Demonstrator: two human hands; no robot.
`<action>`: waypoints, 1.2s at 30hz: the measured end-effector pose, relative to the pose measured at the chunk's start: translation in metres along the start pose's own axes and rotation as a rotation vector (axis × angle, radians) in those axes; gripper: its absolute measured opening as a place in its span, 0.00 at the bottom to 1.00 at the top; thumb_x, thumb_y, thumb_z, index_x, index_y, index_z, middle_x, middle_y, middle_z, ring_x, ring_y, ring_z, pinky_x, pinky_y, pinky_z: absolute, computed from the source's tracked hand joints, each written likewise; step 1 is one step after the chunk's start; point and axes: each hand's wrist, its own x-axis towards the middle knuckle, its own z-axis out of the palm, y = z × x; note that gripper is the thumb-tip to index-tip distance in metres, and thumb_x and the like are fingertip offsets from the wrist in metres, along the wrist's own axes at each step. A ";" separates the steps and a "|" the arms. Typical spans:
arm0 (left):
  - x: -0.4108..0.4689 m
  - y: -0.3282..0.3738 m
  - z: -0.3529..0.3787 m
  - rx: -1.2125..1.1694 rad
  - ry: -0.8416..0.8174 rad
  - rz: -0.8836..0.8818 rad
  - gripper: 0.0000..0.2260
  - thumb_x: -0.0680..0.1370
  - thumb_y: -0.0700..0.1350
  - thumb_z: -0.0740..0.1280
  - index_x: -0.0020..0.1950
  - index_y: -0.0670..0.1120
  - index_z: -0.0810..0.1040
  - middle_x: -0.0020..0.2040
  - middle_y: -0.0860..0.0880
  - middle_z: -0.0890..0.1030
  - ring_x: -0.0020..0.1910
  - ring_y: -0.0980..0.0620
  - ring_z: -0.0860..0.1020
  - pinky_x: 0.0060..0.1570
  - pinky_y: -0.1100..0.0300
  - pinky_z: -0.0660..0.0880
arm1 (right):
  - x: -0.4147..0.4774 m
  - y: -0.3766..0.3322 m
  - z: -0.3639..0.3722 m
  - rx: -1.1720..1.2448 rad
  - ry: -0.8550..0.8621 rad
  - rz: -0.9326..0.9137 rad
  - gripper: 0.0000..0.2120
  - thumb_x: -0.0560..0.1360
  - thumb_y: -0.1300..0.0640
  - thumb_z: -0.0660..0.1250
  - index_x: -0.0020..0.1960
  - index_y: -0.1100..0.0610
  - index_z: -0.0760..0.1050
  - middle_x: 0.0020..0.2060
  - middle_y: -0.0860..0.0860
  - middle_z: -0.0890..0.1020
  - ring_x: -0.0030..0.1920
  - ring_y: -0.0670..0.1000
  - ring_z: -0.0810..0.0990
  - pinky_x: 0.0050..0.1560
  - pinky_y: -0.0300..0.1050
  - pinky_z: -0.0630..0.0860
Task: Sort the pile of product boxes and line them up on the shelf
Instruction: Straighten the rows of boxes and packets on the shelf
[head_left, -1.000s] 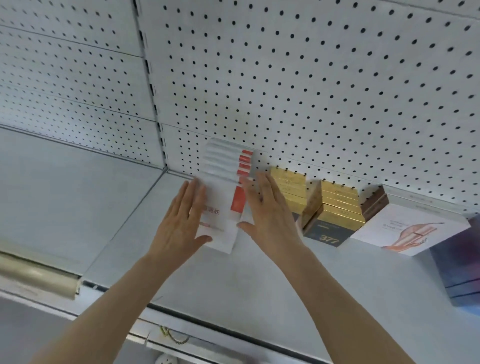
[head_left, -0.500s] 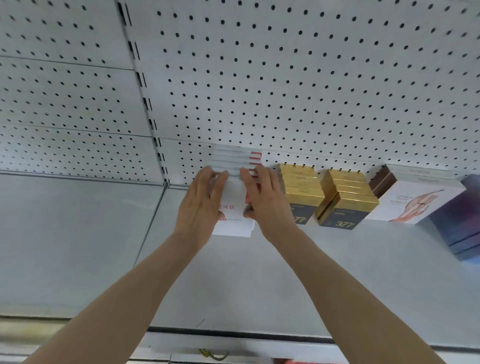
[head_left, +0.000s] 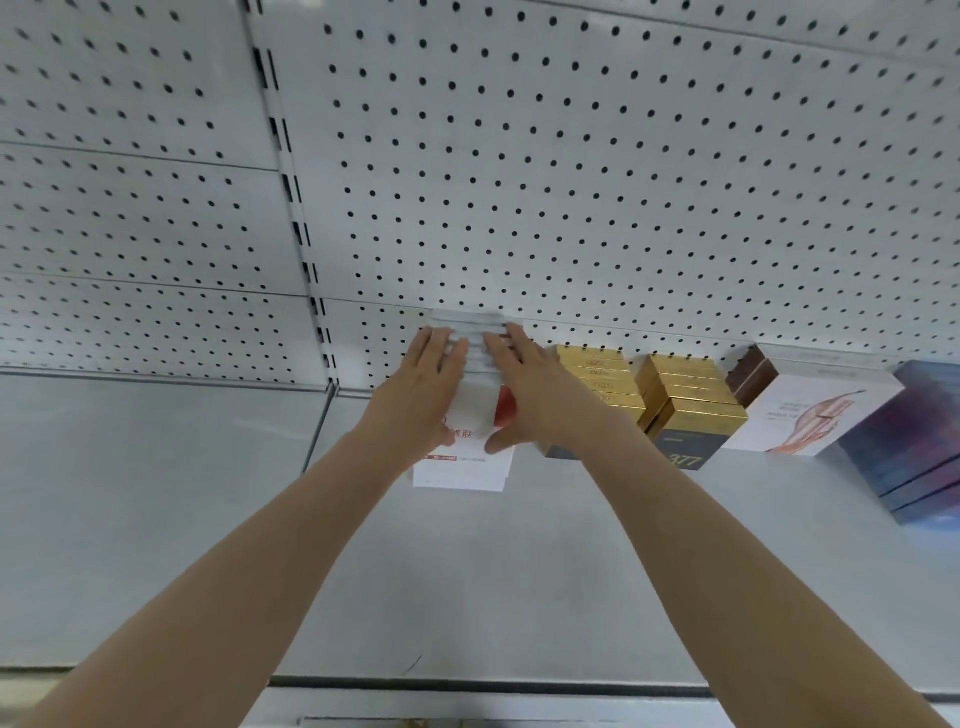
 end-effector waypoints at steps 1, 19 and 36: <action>-0.003 0.001 0.001 0.000 -0.002 -0.005 0.51 0.67 0.50 0.78 0.78 0.43 0.47 0.78 0.43 0.49 0.78 0.44 0.45 0.70 0.49 0.66 | -0.003 -0.002 0.004 0.005 0.018 0.007 0.61 0.60 0.40 0.79 0.79 0.53 0.44 0.78 0.57 0.45 0.74 0.64 0.55 0.73 0.62 0.57; 0.004 -0.003 0.007 0.060 0.072 0.008 0.46 0.71 0.50 0.75 0.79 0.45 0.48 0.79 0.42 0.50 0.78 0.42 0.47 0.69 0.52 0.65 | -0.001 0.000 0.019 -0.062 0.233 0.003 0.48 0.69 0.48 0.76 0.78 0.53 0.50 0.77 0.58 0.51 0.76 0.59 0.52 0.71 0.57 0.64; 0.005 -0.007 0.013 -0.488 0.077 -0.216 0.52 0.69 0.46 0.76 0.79 0.48 0.41 0.70 0.48 0.70 0.57 0.49 0.75 0.47 0.64 0.68 | 0.011 0.013 0.007 0.370 0.081 0.114 0.61 0.60 0.49 0.81 0.77 0.56 0.42 0.75 0.54 0.54 0.70 0.59 0.63 0.61 0.50 0.69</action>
